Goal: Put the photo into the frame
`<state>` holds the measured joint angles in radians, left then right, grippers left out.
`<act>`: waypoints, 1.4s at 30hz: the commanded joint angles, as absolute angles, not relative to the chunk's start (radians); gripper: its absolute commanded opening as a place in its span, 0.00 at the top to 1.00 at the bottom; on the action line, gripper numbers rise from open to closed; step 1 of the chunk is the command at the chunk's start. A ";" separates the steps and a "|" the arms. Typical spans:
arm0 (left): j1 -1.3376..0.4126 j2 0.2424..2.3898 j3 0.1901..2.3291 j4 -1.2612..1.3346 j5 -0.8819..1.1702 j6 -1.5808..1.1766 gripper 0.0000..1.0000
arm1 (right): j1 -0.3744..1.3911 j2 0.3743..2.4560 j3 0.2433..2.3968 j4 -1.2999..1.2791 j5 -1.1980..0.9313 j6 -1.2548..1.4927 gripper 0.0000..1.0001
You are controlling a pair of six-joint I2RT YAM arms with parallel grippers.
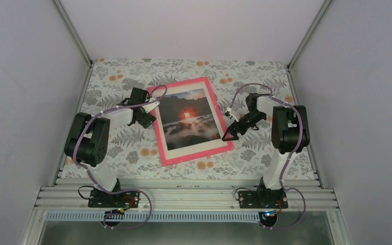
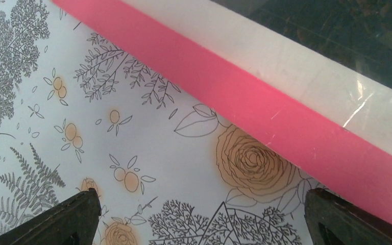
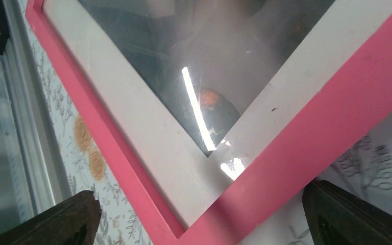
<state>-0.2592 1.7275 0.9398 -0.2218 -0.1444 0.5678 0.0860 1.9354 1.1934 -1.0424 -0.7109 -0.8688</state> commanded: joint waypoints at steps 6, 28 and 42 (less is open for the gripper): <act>-0.271 1.772 0.989 -0.245 -0.013 0.534 0.00 | 0.137 1.940 1.093 -1.127 -0.660 -0.902 0.02; -0.275 1.810 1.019 -0.232 -0.007 0.542 0.00 | 0.193 1.928 1.063 -1.106 -0.679 -0.877 0.02; -0.275 1.806 1.012 -0.228 -0.007 0.542 0.00 | 0.213 1.927 1.062 -1.091 -0.662 -0.861 0.01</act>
<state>-0.2554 1.7916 1.0107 -0.2176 -0.0887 0.5564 0.1837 1.8950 1.0946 -1.1812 -0.7200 -0.8677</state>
